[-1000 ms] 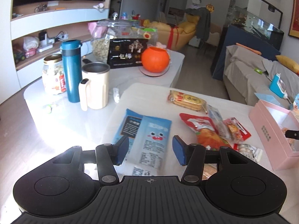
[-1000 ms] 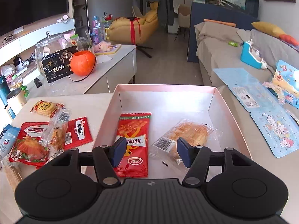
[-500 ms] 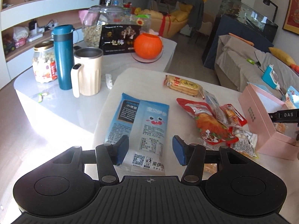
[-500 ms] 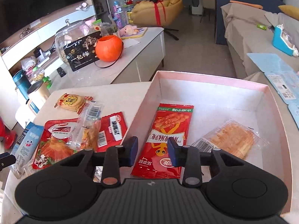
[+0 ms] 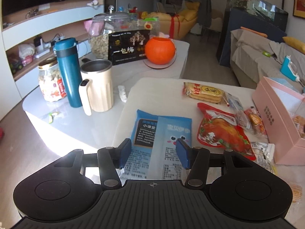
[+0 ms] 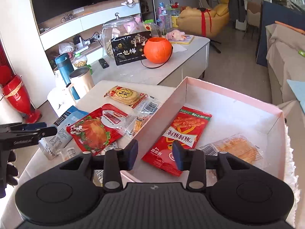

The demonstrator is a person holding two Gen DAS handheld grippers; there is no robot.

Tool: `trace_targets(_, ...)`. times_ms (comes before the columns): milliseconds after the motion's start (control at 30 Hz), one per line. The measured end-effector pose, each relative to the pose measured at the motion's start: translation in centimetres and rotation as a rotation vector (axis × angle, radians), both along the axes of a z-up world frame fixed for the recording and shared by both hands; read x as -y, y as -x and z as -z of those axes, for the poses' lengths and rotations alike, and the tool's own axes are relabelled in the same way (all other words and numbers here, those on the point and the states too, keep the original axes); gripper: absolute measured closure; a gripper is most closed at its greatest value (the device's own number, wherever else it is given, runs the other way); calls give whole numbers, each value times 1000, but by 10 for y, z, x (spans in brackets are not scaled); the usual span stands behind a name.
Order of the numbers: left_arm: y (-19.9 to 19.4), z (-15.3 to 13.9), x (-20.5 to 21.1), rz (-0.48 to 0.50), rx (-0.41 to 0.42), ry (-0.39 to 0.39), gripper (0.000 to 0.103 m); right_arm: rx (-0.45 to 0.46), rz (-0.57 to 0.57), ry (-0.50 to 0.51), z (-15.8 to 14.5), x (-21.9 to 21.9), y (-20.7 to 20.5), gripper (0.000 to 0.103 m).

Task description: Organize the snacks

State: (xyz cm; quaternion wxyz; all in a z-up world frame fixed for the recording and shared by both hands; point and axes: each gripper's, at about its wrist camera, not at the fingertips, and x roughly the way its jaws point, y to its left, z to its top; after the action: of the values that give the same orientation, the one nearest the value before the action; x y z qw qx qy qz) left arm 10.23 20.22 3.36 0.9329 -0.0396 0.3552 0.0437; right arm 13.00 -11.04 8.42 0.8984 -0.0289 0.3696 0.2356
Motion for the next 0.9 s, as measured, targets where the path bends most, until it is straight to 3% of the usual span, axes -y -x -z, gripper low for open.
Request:
trace_targets(100,-10,0,9,4,-6,-31,47,8,-58,-20,-12,-2,26,45)
trace_targets(200,-6,-11,25,86,40,22,50,-1,-114,-30,-12,-11,42,44)
trace_targets(300,-5,-13,34,144,18,112,50,-41,-170,-32,2,-30,48,44)
trace_targets(433,4,-16,52,237,7,125,50,-81,-172,12,34,-56,48,44)
trace_targets(500,6,-16,65,302,-14,128,50,-109,-167,36,47,-61,51,57)
trace_targets(567,5,-13,79,339,-42,109,50,-77,-178,60,49,-60,63,62)
trace_targets(667,-2,-4,100,336,-78,69,50,-99,-184,33,49,-44,81,66)
trace_targets(767,-11,7,121,312,-90,-9,49,-93,-172,22,51,-25,99,66)
trace_targets(900,-15,9,135,295,-75,-50,45,-89,-127,19,55,-2,114,62)
